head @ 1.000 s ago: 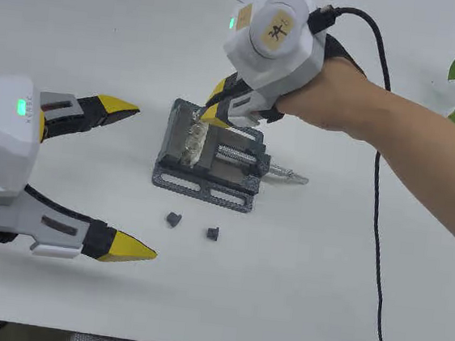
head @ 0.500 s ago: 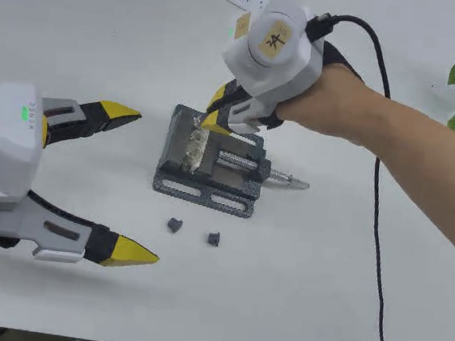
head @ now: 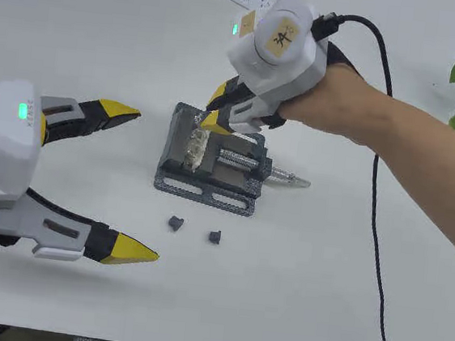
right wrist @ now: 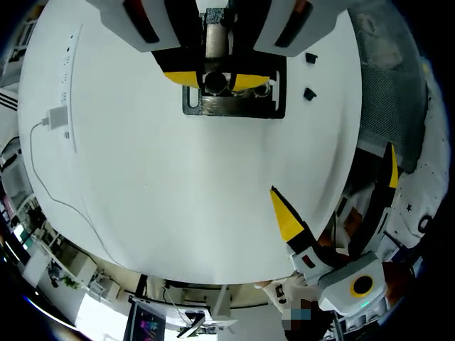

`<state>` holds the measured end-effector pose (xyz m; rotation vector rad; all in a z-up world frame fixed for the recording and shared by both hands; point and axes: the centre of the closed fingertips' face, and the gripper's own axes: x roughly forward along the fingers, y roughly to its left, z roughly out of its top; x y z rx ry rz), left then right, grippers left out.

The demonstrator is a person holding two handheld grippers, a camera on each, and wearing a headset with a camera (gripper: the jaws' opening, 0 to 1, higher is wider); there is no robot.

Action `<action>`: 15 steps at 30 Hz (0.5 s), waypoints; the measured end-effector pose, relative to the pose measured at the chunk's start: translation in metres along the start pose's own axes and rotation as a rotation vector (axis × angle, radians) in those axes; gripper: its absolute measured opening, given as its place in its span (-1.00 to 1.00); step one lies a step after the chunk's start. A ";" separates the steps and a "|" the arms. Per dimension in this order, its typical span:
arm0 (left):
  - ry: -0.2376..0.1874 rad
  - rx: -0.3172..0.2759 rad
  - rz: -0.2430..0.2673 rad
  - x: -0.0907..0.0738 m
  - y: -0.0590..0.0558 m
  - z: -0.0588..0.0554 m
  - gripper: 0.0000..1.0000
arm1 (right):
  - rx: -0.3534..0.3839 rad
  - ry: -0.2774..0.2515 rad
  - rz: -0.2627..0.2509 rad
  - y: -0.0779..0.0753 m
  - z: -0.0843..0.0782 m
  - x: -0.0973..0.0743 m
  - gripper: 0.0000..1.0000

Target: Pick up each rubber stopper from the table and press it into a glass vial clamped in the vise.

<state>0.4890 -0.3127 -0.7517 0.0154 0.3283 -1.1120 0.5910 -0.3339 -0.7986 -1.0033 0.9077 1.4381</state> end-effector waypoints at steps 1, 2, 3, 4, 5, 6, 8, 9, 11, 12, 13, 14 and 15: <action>0.000 0.000 0.000 0.000 0.000 0.000 0.91 | 0.004 -0.009 0.003 -0.002 0.000 -0.001 -0.80; 0.000 -0.001 0.001 0.000 0.001 0.000 0.91 | 0.009 -0.017 0.003 -0.003 0.001 -0.003 -0.80; 0.001 -0.001 0.001 0.000 0.001 0.000 0.91 | 0.008 -0.019 0.000 -0.003 0.001 -0.004 -0.80; 0.002 0.000 0.001 0.000 0.001 -0.001 0.91 | 0.007 -0.019 -0.005 -0.005 0.000 -0.005 -0.81; 0.002 -0.001 0.000 0.000 0.001 -0.001 0.91 | 0.006 -0.022 -0.006 -0.007 -0.001 -0.004 -0.82; 0.002 -0.001 0.000 0.000 0.001 -0.001 0.91 | 0.008 -0.026 -0.007 -0.008 -0.002 -0.005 -0.83; 0.004 -0.001 0.000 0.000 0.001 -0.001 0.91 | 0.008 -0.033 -0.015 -0.009 -0.002 -0.009 -0.86; 0.004 -0.001 0.000 0.000 0.000 -0.001 0.91 | 0.009 -0.037 -0.016 -0.009 -0.002 -0.010 -0.88; 0.005 -0.001 -0.002 0.001 0.000 -0.002 0.91 | 0.010 -0.043 -0.013 -0.009 -0.003 -0.009 -0.89; 0.006 0.000 -0.003 0.001 0.000 -0.002 0.91 | 0.013 -0.041 -0.010 -0.009 -0.005 -0.007 -0.87; 0.007 -0.001 -0.003 0.001 0.000 -0.002 0.91 | 0.013 -0.037 -0.010 -0.010 -0.007 -0.007 -0.87; 0.007 -0.001 -0.005 0.002 -0.001 -0.002 0.91 | 0.006 -0.033 -0.011 -0.011 -0.008 -0.007 -0.92; 0.007 -0.001 -0.005 0.002 -0.001 -0.002 0.91 | 0.008 -0.035 -0.007 -0.010 -0.008 -0.008 -0.95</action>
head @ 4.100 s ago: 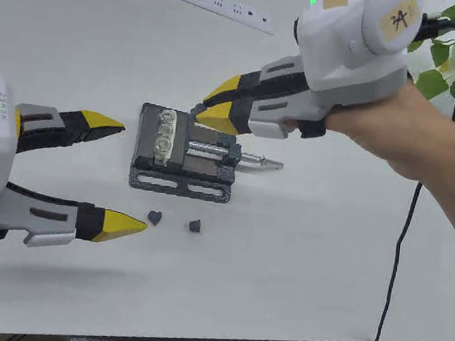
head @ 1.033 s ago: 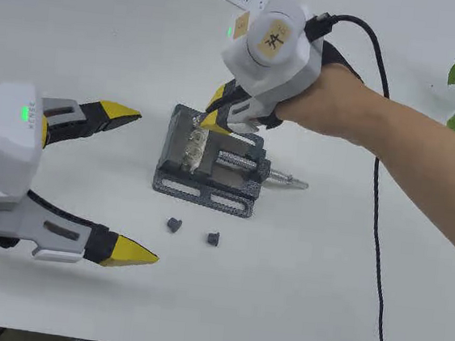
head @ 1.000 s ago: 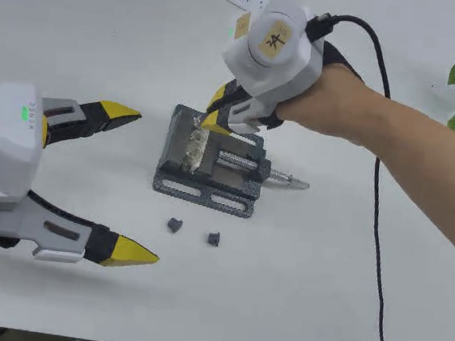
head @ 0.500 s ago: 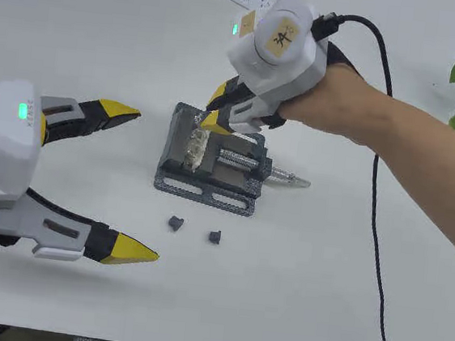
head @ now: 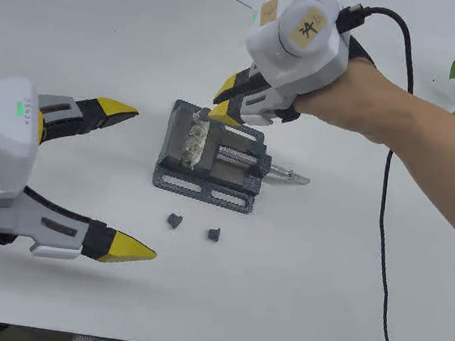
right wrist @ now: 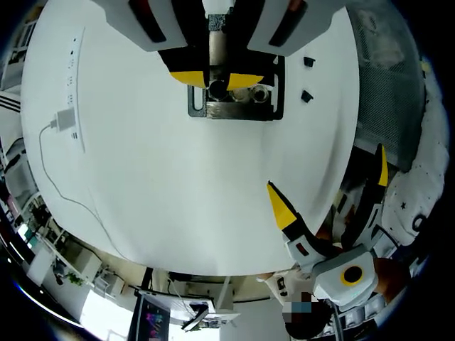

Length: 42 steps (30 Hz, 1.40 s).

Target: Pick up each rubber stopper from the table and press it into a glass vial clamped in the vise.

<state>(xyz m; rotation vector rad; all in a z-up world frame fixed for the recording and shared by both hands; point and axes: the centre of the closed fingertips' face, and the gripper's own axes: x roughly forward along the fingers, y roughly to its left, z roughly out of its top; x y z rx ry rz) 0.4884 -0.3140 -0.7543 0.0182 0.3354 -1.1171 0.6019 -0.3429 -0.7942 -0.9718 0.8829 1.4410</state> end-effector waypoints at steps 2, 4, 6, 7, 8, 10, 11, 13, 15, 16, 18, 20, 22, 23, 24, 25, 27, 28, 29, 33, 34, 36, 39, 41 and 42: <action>0.000 -0.001 -0.001 0.000 0.000 0.000 0.91 | 0.005 -0.006 0.004 0.000 0.001 0.001 -0.95; 0.000 -0.001 0.000 0.000 0.000 0.000 0.90 | -0.003 0.001 0.007 -0.002 -0.002 0.004 -0.95; 0.000 -0.002 0.001 0.000 0.001 0.000 0.91 | 0.000 -0.002 0.009 -0.002 -0.001 0.005 -0.95; 0.000 -0.002 0.001 0.000 0.001 -0.001 0.90 | -0.002 0.000 0.010 -0.002 -0.002 0.005 -0.96; -0.001 -0.003 0.001 0.000 0.001 -0.001 0.90 | -0.006 0.001 0.010 -0.001 -0.001 0.005 -0.97; 0.000 -0.005 0.001 0.000 0.001 -0.001 0.90 | -0.005 0.001 0.012 -0.002 -0.001 0.006 -0.97; 0.000 -0.005 0.001 0.000 0.001 -0.001 0.90 | -0.006 0.001 0.013 -0.002 -0.001 0.007 -0.97; -0.001 -0.007 0.001 0.000 0.001 -0.001 0.90 | -0.005 0.001 0.014 -0.003 -0.001 0.008 -0.97; -0.003 -0.008 0.001 0.000 0.001 -0.001 0.89 | -0.008 0.004 0.013 -0.003 -0.001 0.008 -0.98; -0.002 -0.008 0.000 0.000 0.001 -0.001 0.89 | -0.009 0.004 0.014 -0.002 -0.001 0.008 -0.98; -0.005 -0.011 0.000 0.000 0.001 -0.001 0.89 | -0.008 0.004 0.014 -0.001 0.000 0.008 -0.98; -0.005 -0.013 0.000 0.000 0.001 -0.001 0.89 | -0.011 0.008 0.016 -0.001 0.000 0.010 -0.98; -0.006 -0.015 0.001 0.000 0.001 -0.001 0.88 | -0.015 0.013 0.018 0.000 -0.001 0.011 -0.99; -0.008 -0.016 0.001 0.000 0.001 -0.001 0.88 | -0.018 0.015 0.015 -0.001 -0.001 0.011 -0.98; -0.009 -0.016 0.001 0.000 0.000 -0.001 0.88 | -0.020 0.015 0.014 -0.001 0.000 0.010 -1.00; -0.010 -0.017 0.001 -0.001 0.000 -0.001 0.88 | -0.020 0.017 0.015 -0.001 0.000 0.010 -1.00; -0.009 -0.019 0.002 -0.001 0.001 -0.001 0.87 | -0.026 0.019 0.017 0.001 0.000 0.010 -1.00; -0.009 -0.019 0.001 -0.001 0.001 -0.001 0.87 | -0.031 0.020 0.018 0.001 0.000 0.010 -1.00; -0.011 -0.019 0.001 -0.001 0.001 -0.001 0.87 | -0.036 0.023 0.017 0.001 0.000 0.011 -1.00; -0.013 -0.019 0.002 0.000 0.001 -0.001 0.87 | -0.055 0.030 0.011 0.004 0.001 0.011 -1.00; -0.014 -0.020 0.001 0.000 0.001 -0.001 0.87 | -0.062 0.031 0.008 0.006 0.002 0.011 -1.00; -0.013 -0.020 0.001 0.000 0.001 -0.001 0.87 | -0.066 0.034 0.005 0.007 0.003 0.010 -1.00; -0.016 -0.021 0.001 0.000 0.001 0.000 0.87 | -0.070 0.039 0.003 0.007 0.002 0.011 -1.00; -0.015 -0.020 0.002 0.000 0.002 0.000 0.87 | -0.067 0.040 0.004 0.007 0.002 0.010 -1.00; -0.015 -0.021 0.002 0.000 0.002 -0.001 0.87 | -0.066 0.040 0.006 0.007 0.002 0.010 -1.00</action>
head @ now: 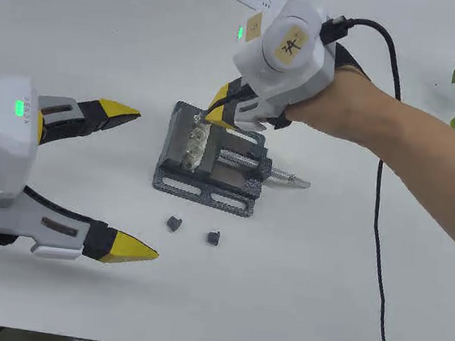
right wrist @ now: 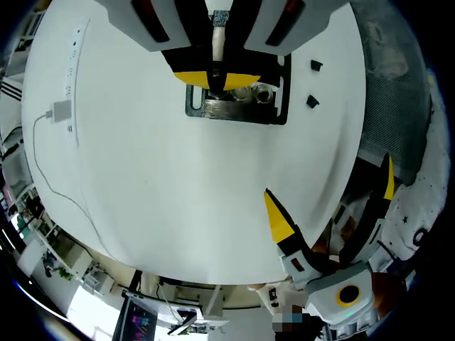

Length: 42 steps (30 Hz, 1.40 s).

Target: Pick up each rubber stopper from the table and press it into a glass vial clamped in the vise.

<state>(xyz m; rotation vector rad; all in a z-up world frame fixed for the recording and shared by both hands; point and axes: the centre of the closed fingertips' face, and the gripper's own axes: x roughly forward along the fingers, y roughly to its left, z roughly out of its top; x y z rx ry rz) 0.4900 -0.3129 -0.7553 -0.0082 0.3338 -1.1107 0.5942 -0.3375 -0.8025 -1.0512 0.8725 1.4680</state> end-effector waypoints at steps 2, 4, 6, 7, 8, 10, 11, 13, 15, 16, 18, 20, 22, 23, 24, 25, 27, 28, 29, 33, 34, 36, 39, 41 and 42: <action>0.000 0.000 0.000 0.000 0.000 0.000 0.87 | 0.012 -0.003 0.005 -0.001 -0.001 0.001 -1.00; 0.001 0.001 -0.001 0.000 0.000 0.000 0.87 | 0.014 -0.002 0.009 0.000 0.000 0.001 -1.00; 0.000 0.000 0.000 0.000 0.000 0.000 0.86 | 0.020 0.004 0.017 0.001 0.001 0.000 -1.00; -0.002 0.000 0.001 0.000 0.001 0.000 0.86 | 0.017 0.008 0.020 0.001 0.002 0.001 -1.00; -0.003 0.000 0.001 0.000 0.001 0.000 0.86 | 0.006 0.013 0.023 0.000 0.001 0.002 -1.00; -0.004 0.000 0.003 0.000 0.001 0.001 0.86 | 0.000 0.024 0.028 0.001 0.002 0.002 -1.00; -0.004 -0.001 0.004 0.000 0.002 0.001 0.86 | 0.000 0.027 0.029 0.001 0.002 0.001 -1.00; -0.003 0.001 0.005 0.000 0.002 0.001 0.86 | -0.007 0.032 0.029 0.003 0.002 0.001 -1.00; -0.006 0.000 0.005 0.000 0.002 0.001 0.86 | -0.011 0.040 0.027 0.004 0.002 0.001 -1.00; -0.006 0.001 0.005 0.000 0.002 0.002 0.86 | -0.018 0.044 0.026 0.004 0.003 0.001 -1.00; -0.008 0.001 0.006 0.000 0.002 0.002 0.86 | -0.017 0.046 0.023 0.004 0.003 0.000 -1.00; -0.010 0.001 0.008 0.000 0.002 0.003 0.86 | -0.015 0.042 0.021 0.005 0.002 0.000 -1.00; -0.010 0.000 0.008 0.000 0.002 0.003 0.86 | -0.027 0.042 0.017 0.006 0.002 0.000 -1.00; -0.009 0.001 0.009 -0.001 0.002 0.002 0.86 | -0.040 0.045 0.016 0.006 0.003 0.000 -1.00; -0.008 0.002 0.010 -0.001 0.003 0.002 0.86 | -0.043 0.047 0.014 0.006 0.003 0.001 -1.00; -0.009 0.000 0.011 -0.001 0.003 0.002 0.86 | -0.052 0.051 0.012 0.007 0.003 0.001 -1.00; -0.012 -0.001 0.013 -0.001 0.003 0.002 0.85 | -0.054 0.056 0.007 0.007 0.003 0.001 -1.00; -0.014 -0.002 0.015 -0.001 0.004 0.003 0.86 | -0.058 0.057 0.005 0.006 0.003 0.001 -1.00; -0.015 -0.003 0.016 -0.001 0.004 0.003 0.85 | -0.059 0.057 0.004 0.006 0.003 0.001 -1.00; -0.015 -0.001 0.015 0.000 0.004 0.002 0.85 | -0.078 0.065 0.006 0.006 0.002 0.001 -1.00; -0.015 -0.002 0.014 0.000 0.004 0.003 0.85 | -0.078 0.066 0.009 0.005 0.002 0.002 -1.00; -0.015 -0.003 0.015 0.000 0.005 0.003 0.85 | -0.084 0.073 0.013 0.005 0.002 0.002 -1.00; -0.013 -0.003 0.014 0.000 0.006 0.002 0.84 | -0.101 0.082 0.012 0.005 0.002 0.002 -1.00; -0.013 -0.002 0.015 0.001 0.006 0.003 0.84 | -0.111 0.088 0.012 0.005 0.002 0.003 -1.00; -0.015 -0.003 0.015 0.001 0.006 0.003 0.84 | -0.109 0.090 0.013 0.004 0.002 0.003 -1.00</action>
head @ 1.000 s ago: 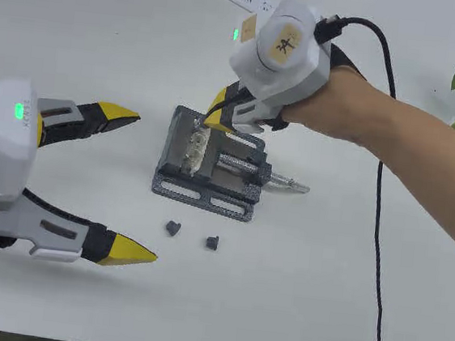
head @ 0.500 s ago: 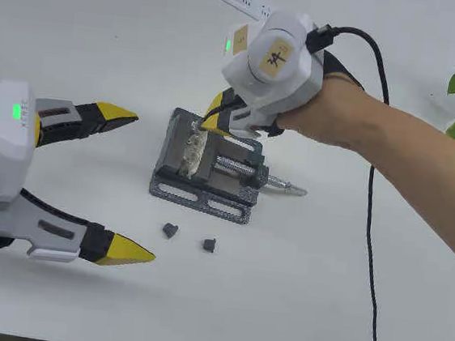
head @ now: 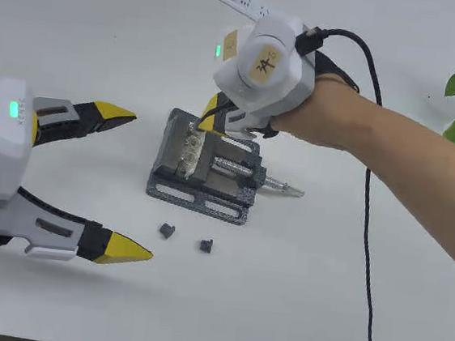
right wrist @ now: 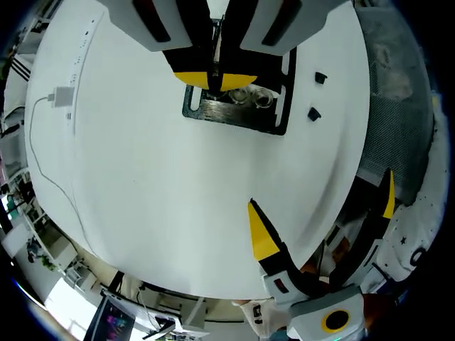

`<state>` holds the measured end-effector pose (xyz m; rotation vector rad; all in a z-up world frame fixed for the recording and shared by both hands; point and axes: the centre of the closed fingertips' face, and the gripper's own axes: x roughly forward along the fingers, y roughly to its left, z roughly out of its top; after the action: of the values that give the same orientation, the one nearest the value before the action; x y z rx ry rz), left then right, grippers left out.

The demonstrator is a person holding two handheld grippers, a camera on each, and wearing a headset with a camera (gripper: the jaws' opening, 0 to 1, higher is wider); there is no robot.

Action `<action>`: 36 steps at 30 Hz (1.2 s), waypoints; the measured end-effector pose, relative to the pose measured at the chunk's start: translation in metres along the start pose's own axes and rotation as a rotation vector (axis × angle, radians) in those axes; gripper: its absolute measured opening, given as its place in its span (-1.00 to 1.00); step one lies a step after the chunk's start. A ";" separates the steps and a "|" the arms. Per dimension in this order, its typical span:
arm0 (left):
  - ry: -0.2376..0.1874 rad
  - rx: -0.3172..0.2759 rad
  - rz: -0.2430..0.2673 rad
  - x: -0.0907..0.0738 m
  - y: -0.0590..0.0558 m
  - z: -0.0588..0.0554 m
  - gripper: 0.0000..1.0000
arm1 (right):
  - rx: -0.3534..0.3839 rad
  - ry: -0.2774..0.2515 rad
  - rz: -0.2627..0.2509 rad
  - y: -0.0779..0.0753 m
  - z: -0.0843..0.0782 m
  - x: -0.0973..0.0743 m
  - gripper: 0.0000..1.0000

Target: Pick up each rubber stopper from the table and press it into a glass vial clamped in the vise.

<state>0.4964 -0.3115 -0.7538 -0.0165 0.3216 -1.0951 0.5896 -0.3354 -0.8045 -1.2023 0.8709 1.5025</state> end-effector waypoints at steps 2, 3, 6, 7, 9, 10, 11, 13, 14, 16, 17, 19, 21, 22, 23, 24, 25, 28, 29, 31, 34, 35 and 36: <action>-0.001 0.000 0.000 0.000 0.000 0.000 0.84 | -0.013 0.003 -0.002 0.000 0.000 0.000 -1.00; -0.001 0.000 0.000 0.001 0.000 0.001 0.84 | -0.028 0.009 -0.006 0.001 0.000 0.000 -1.00; -0.001 0.000 -0.001 0.002 0.001 0.001 0.84 | -0.030 0.022 -0.004 0.000 0.000 0.000 -1.00; -0.002 0.001 -0.001 0.002 0.001 0.001 0.84 | -0.029 0.023 -0.003 0.000 0.000 0.000 -1.00; -0.005 0.001 -0.002 0.003 0.001 0.002 0.84 | -0.038 0.031 -0.001 0.000 0.000 0.000 -1.00; -0.004 0.001 -0.003 0.003 0.001 0.002 0.84 | -0.051 0.039 -0.001 -0.002 -0.002 0.002 -1.00; -0.004 0.002 -0.003 0.003 0.001 0.002 0.84 | -0.052 0.042 -0.001 -0.002 -0.002 0.002 -1.00; -0.005 0.001 -0.003 0.003 0.002 0.002 0.84 | -0.051 0.047 0.003 -0.006 -0.005 0.006 -1.00; -0.006 0.001 -0.002 0.003 0.002 0.002 0.84 | -0.048 0.048 0.004 -0.006 -0.006 0.006 -1.00; -0.006 0.001 -0.001 0.003 0.002 0.003 0.84 | -0.059 0.054 0.001 -0.006 -0.006 0.006 -1.00; -0.006 0.001 -0.001 0.003 0.002 0.003 0.84 | -0.059 0.055 0.001 -0.006 -0.007 0.006 -1.00; -0.005 0.002 0.002 0.003 0.002 0.002 0.83 | -0.045 0.052 0.008 -0.008 -0.008 0.006 -1.00; -0.008 0.001 0.004 0.002 0.002 0.003 0.83 | -0.039 0.049 0.017 -0.008 -0.008 0.006 -1.00; -0.008 0.001 0.006 0.002 0.002 0.003 0.83 | -0.041 0.051 0.020 -0.007 -0.008 0.006 -1.00; -0.006 0.001 0.008 0.001 0.002 0.003 0.83 | -0.044 0.056 0.023 -0.007 -0.008 0.006 -1.00; -0.006 0.001 0.009 0.001 0.002 0.003 0.83 | -0.047 0.061 0.024 -0.007 -0.008 0.006 -1.00; -0.008 -0.001 0.013 0.000 0.002 0.002 0.83 | -0.052 0.068 0.027 -0.007 -0.008 0.006 -1.00; -0.007 0.000 0.017 -0.001 0.001 0.002 0.83 | -0.045 0.080 0.034 -0.007 -0.007 0.006 -1.00; -0.007 0.000 0.018 -0.002 0.001 0.002 0.83 | -0.046 0.079 0.035 -0.006 -0.008 0.006 -1.00; -0.009 0.001 0.018 -0.002 0.000 0.003 0.83 | -0.030 0.070 0.036 -0.007 -0.008 0.005 -1.00; -0.004 0.003 0.019 -0.004 -0.001 0.002 0.83 | -0.023 0.063 0.029 -0.006 -0.007 0.004 -1.00; -0.004 0.003 0.018 -0.004 -0.002 0.002 0.83 | 0.052 0.045 0.025 -0.006 -0.006 0.004 -1.00; -0.005 0.005 0.017 -0.005 -0.002 0.003 0.83 | 0.073 0.033 0.025 -0.009 -0.007 0.004 -1.00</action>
<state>0.4930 -0.3086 -0.7498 -0.0117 0.3137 -1.0786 0.5996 -0.3383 -0.8100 -1.1692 0.9587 1.4618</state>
